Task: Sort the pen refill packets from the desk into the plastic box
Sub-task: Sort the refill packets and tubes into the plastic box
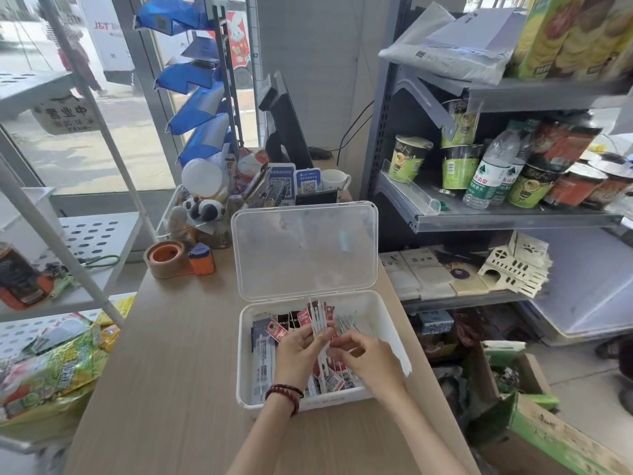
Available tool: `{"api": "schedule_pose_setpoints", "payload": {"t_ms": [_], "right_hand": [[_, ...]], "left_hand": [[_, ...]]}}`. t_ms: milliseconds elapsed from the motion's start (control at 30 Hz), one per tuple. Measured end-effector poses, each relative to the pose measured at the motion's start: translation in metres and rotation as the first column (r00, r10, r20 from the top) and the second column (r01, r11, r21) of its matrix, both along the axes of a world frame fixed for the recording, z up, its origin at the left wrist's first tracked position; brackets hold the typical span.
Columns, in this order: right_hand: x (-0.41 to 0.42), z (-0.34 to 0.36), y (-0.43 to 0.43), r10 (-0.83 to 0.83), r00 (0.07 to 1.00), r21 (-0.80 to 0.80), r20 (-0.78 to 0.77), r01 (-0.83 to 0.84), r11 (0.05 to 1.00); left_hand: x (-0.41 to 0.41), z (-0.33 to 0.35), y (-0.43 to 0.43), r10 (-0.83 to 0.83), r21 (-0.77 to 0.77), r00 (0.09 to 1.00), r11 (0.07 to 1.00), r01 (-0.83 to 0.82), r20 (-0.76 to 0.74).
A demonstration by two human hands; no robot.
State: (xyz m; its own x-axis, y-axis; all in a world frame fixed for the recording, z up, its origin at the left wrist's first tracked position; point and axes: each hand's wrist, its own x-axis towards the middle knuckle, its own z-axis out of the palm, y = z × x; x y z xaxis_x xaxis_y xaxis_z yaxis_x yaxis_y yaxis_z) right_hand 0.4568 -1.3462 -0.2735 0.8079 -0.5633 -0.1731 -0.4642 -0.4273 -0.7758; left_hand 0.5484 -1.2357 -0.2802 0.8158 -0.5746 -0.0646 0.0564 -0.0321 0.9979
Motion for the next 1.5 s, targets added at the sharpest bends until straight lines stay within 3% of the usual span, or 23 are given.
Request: {"api": "schedule_pose_setpoints", "payload": {"t_ms": [267, 367, 500, 600, 800, 933, 1100, 1300, 1500], "right_hand": [[-0.001, -0.002, -0.002, 0.017, 0.999, 0.082, 0.043, -0.021, 0.996], [0.001, -0.010, -0.005, -0.048, 0.994, 0.100, 0.094, 0.039, 0.994], [0.005, -0.022, -0.006, -0.238, 0.971, -0.126, 0.022, 0.239, 0.963], [0.011, -0.030, -0.005, -0.313, 0.946, -0.249, -0.089, 0.283, 0.926], [0.018, -0.036, -0.007, -0.374, 0.910, -0.296, -0.177, 0.313, 0.902], [0.011, -0.025, -0.005, -0.251, 0.966, -0.197, -0.056, 0.236, 0.952], [0.005, -0.011, -0.001, -0.079, 0.993, -0.168, -0.090, 0.063, 0.984], [-0.001, 0.004, -0.002, 0.045, 0.999, 0.140, 0.012, -0.047, 0.989], [-0.001, 0.000, -0.008, 0.125, 0.988, 0.310, 0.091, -0.147, 0.939]], "left_hand": [[-0.003, -0.001, -0.003, -0.017, 0.029, 0.998, 0.999, 0.015, 0.063], [-0.001, -0.008, -0.004, 0.042, 0.069, 0.995, 0.996, -0.048, 0.088], [0.004, -0.011, 0.000, 0.160, 0.047, 0.987, 0.986, -0.159, -0.016], [0.005, -0.010, 0.002, 0.179, 0.042, 0.983, 0.983, -0.178, -0.035], [0.005, -0.009, 0.000, 0.113, -0.007, 0.983, 0.993, -0.115, -0.145], [0.006, -0.011, 0.001, 0.082, 0.068, 0.995, 0.995, -0.078, -0.061], [0.004, -0.007, 0.000, 0.090, -0.032, 0.989, 0.995, -0.094, -0.121], [0.004, -0.006, -0.001, 0.039, -0.059, 0.997, 0.997, -0.043, -0.070], [-0.001, 0.000, -0.003, -0.105, -0.043, 0.995, 0.994, 0.105, 0.004]]}}
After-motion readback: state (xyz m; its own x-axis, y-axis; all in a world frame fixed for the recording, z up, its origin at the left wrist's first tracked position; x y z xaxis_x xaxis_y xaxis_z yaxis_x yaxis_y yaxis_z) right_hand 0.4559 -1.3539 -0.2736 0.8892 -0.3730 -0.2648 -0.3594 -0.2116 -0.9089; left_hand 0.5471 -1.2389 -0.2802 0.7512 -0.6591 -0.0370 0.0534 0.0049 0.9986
